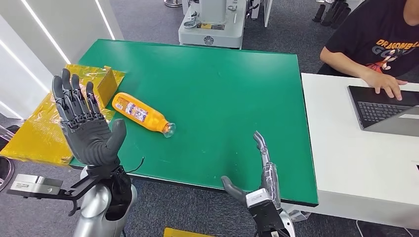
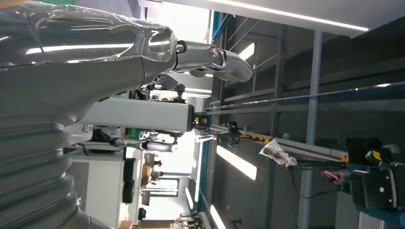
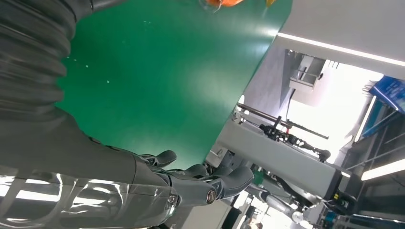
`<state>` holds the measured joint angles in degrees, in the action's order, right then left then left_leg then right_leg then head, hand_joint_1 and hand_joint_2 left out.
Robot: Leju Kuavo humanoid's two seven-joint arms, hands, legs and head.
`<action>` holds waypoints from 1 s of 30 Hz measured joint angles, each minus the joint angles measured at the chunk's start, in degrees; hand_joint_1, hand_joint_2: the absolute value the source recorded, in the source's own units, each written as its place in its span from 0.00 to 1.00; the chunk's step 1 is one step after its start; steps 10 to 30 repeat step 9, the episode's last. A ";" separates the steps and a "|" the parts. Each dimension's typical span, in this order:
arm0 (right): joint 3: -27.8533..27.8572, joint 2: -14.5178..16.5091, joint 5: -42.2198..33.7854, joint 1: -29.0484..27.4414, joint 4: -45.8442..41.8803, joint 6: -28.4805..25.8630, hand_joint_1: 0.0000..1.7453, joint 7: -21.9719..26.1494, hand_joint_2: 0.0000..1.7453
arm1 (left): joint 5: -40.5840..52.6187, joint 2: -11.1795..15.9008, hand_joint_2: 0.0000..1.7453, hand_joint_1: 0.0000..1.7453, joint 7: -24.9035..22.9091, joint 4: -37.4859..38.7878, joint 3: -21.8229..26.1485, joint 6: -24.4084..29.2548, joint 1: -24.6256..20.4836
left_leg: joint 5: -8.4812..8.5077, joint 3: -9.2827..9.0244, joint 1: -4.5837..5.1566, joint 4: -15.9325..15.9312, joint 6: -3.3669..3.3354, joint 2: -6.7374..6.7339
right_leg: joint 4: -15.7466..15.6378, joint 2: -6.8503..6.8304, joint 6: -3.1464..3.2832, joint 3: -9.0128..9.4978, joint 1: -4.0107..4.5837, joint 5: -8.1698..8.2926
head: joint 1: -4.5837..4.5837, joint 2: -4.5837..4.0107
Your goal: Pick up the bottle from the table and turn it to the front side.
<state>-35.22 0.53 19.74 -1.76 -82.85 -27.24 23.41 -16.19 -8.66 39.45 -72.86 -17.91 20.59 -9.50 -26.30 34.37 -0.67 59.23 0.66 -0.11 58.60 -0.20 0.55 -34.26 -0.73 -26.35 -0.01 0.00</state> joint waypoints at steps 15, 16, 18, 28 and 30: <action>2.73 2.12 -7.70 -0.71 -3.19 -4.97 0.00 5.81 1.00 | 3.38 0.38 1.00 0.00 -0.76 -0.76 -0.67 -0.02 0.95 | 0.00 0.00 0.00 0.00 0.00 0.00 | 0.00 0.00 0.00 0.00 0.00 0.00 | 0.00 0.00; 2.73 2.12 -7.70 -0.71 -3.19 -4.97 0.00 5.81 1.00 | 3.38 0.38 1.00 0.00 -0.76 -0.76 -0.67 -0.02 0.95 | 0.00 0.00 0.00 0.00 0.00 0.00 | 0.00 0.00 0.00 0.00 0.00 0.00 | 0.00 0.00; 2.73 2.12 -7.70 -0.71 -3.19 -4.97 0.00 5.81 1.00 | 3.38 0.38 1.00 0.00 -0.76 -0.76 -0.67 -0.02 0.95 | 0.00 0.00 0.00 0.00 0.00 0.00 | 0.00 0.00 0.00 0.00 0.00 0.00 | 0.00 0.00; 2.73 2.12 -7.70 -0.71 -3.19 -4.97 0.00 5.81 1.00 | 3.38 0.38 1.00 0.00 -0.76 -0.76 -0.67 -0.02 0.95 | 0.00 0.00 0.00 0.00 0.00 0.00 | 0.00 0.00 0.00 0.00 0.00 0.00 | 0.00 0.00; 2.73 2.12 -7.70 -0.71 -3.19 -4.97 0.00 5.81 1.00 | 3.38 0.38 1.00 0.00 -0.76 -0.76 -0.67 -0.02 0.95 | 0.00 0.00 0.00 0.00 0.00 0.00 | 0.00 0.00 0.00 0.00 0.00 0.00 | 0.00 0.00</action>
